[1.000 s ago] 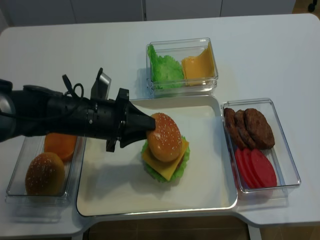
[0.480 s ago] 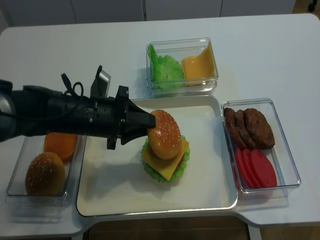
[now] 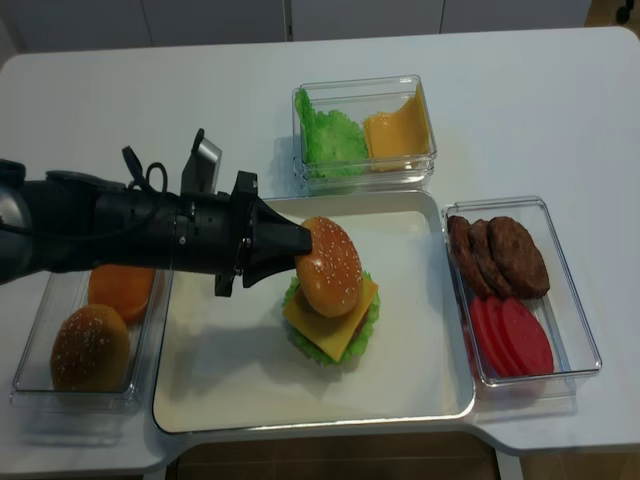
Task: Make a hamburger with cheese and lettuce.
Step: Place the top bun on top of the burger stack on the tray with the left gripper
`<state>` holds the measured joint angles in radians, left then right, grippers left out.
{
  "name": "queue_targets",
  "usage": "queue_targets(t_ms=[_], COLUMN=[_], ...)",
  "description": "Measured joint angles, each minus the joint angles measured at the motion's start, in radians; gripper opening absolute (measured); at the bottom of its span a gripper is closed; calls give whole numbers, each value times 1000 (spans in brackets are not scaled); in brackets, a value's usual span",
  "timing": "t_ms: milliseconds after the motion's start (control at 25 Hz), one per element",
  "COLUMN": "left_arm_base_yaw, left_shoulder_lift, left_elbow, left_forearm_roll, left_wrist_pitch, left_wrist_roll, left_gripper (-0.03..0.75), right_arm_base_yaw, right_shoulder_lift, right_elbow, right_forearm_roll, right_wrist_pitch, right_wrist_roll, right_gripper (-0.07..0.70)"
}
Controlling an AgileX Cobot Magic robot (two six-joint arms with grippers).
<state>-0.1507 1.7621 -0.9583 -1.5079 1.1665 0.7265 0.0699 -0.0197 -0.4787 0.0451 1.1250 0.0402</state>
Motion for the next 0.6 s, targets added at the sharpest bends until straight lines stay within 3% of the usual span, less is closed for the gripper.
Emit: queue_targets(t_ms=[600], left_arm_base_yaw=[-28], left_shoulder_lift=[0], left_elbow=[0], left_forearm_roll=[-15], left_wrist_pitch=[-4], left_wrist_roll=[19], left_gripper=[113], right_arm_base_yaw=[0], right_shoulder_lift=[0], right_elbow=[0], right_forearm_roll=[0], right_wrist_pitch=[0], right_wrist_roll=[0], right_gripper=[468])
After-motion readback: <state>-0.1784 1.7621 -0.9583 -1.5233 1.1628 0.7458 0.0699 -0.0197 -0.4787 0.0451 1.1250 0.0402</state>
